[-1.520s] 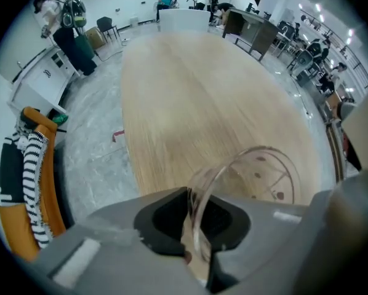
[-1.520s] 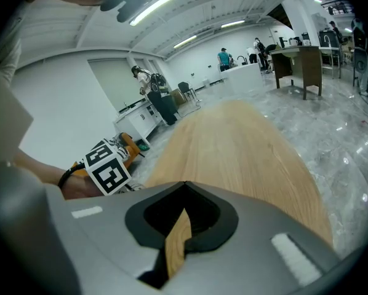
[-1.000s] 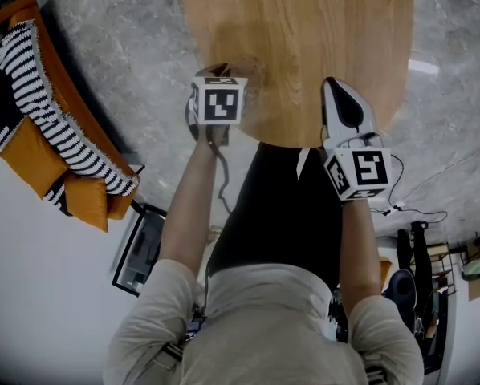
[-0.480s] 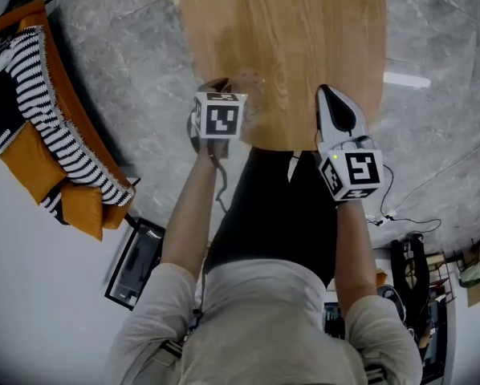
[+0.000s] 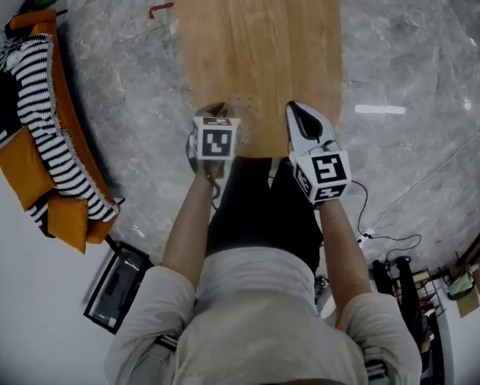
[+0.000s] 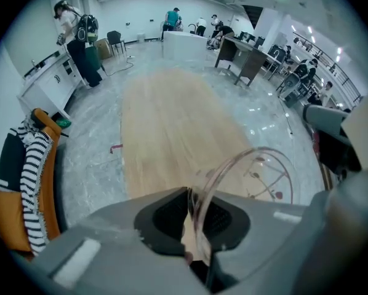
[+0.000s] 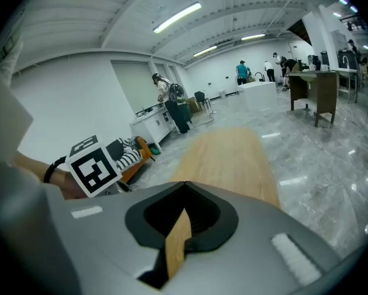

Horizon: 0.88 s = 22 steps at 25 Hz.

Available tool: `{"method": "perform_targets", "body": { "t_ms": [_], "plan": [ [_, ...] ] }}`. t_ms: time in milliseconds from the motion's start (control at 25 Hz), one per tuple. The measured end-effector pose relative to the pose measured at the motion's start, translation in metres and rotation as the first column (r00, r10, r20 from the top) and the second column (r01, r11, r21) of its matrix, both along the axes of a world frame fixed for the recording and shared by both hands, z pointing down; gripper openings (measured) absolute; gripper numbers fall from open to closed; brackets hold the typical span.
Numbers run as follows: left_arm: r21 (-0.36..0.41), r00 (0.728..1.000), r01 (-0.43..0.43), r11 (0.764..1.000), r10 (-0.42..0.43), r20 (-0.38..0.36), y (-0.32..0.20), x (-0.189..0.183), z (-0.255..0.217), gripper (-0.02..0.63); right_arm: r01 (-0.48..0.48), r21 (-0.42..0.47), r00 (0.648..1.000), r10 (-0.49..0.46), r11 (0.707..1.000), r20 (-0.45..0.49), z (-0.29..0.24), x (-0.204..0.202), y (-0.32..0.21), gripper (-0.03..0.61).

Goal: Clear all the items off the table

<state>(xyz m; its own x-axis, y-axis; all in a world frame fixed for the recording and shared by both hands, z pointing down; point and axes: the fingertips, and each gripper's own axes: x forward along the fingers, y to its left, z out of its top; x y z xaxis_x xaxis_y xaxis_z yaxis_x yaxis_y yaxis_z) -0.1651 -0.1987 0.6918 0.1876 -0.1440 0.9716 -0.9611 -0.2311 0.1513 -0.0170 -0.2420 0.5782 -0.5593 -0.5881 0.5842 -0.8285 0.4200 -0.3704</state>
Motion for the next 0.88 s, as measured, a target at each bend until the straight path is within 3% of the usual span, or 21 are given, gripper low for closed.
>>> {"method": "perform_targets", "body": {
  "t_ms": [480,880],
  "plan": [
    [0.13,0.998,0.039,0.991,-0.031,-0.059,0.007,0.041,-0.091,0.043,0.023,0.083,1.0,-0.023,0.996,-0.002,-0.072,0.02,0.021,0.006],
    [0.28,0.996,0.045,0.959,-0.023,-0.082,0.014,0.071,-0.165,0.043,0.019,0.19,1.0,-0.019,0.982,-0.005,-0.131,0.045,0.04,0.006]
  ]
}}
